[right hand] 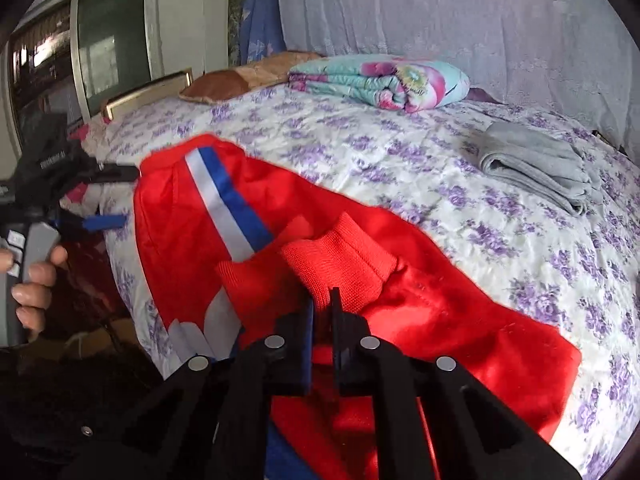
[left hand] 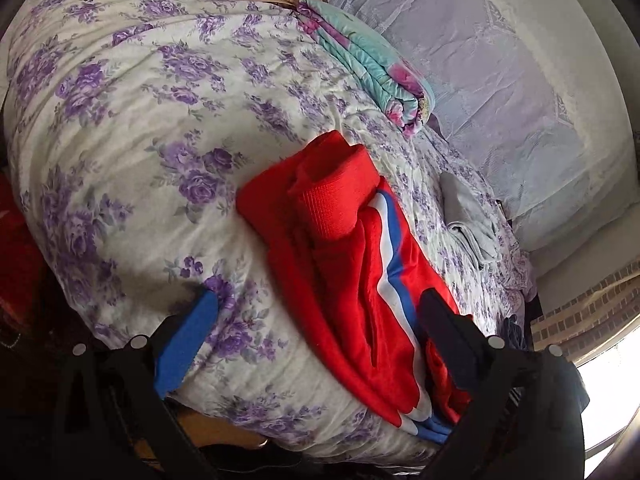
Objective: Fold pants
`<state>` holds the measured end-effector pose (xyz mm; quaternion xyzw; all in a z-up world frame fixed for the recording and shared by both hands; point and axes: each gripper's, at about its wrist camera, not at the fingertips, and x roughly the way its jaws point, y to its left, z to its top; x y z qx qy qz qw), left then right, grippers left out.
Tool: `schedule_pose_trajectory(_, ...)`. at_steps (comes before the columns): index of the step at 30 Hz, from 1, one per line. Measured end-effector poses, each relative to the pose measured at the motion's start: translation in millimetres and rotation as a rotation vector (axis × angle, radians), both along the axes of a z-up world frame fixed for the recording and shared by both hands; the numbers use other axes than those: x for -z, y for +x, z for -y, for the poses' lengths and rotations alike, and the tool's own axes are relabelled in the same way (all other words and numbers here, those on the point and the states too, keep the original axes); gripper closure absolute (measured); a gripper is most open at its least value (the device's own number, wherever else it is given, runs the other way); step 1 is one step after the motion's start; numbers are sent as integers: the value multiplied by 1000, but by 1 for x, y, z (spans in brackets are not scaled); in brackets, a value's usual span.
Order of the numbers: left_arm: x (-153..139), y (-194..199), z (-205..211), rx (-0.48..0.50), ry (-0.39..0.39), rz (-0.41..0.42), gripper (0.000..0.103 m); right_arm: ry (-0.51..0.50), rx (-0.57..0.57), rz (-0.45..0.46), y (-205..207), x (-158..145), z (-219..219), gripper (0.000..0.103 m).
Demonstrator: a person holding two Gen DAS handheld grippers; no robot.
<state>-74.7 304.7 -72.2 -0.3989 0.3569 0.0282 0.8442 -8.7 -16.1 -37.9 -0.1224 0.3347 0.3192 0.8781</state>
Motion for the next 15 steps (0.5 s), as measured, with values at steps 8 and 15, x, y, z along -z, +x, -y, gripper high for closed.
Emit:
schedule_pose_trajectory(8, 1, -2, 3, 1, 16, 5, 5, -89, -109, -30, -9, 15, -44, 90)
schedule_pose_trajectory(15, 2, -5, -1, -2, -13, 12, 5, -192, -77, 106, -24, 17, -46, 56)
